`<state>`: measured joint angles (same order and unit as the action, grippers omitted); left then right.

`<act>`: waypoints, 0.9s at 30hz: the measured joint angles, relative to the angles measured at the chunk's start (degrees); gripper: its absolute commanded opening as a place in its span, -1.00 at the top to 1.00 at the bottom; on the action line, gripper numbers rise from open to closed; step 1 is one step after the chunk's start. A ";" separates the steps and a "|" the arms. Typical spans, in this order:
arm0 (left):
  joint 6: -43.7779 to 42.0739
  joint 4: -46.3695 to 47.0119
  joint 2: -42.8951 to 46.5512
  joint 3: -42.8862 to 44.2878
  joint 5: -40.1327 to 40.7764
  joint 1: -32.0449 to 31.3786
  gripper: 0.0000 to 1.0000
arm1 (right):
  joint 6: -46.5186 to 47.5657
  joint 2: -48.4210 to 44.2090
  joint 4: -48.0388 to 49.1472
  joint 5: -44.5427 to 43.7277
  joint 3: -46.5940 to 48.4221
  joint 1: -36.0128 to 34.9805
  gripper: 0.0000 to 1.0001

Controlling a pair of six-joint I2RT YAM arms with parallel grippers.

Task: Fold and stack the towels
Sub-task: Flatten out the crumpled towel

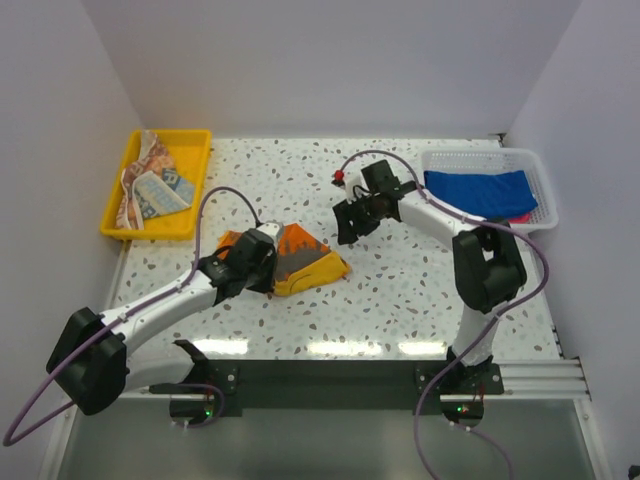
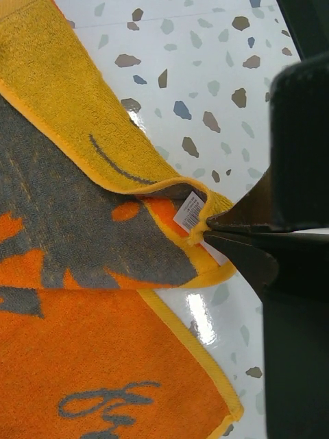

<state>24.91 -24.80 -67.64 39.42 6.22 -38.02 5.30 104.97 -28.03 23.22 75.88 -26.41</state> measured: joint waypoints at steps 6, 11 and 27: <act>1.11 1.57 0.00 -0.92 -0.02 0.00 1.00 | 2.36 2.75 -1.46 4.07 2.36 -1.70 -0.16; 1.14 2.14 0.00 -0.92 -0.02 0.00 1.00 | 3.13 4.52 -3.04 6.60 3.56 -3.37 -0.17; 1.11 2.89 0.00 -0.92 0.90 0.00 1.00 | 3.82 9.62 -6.29 6.27 4.92 -5.84 0.64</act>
<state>26.02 -21.91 -67.64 38.50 7.11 -38.02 9.13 114.59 -34.33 29.50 80.79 -32.25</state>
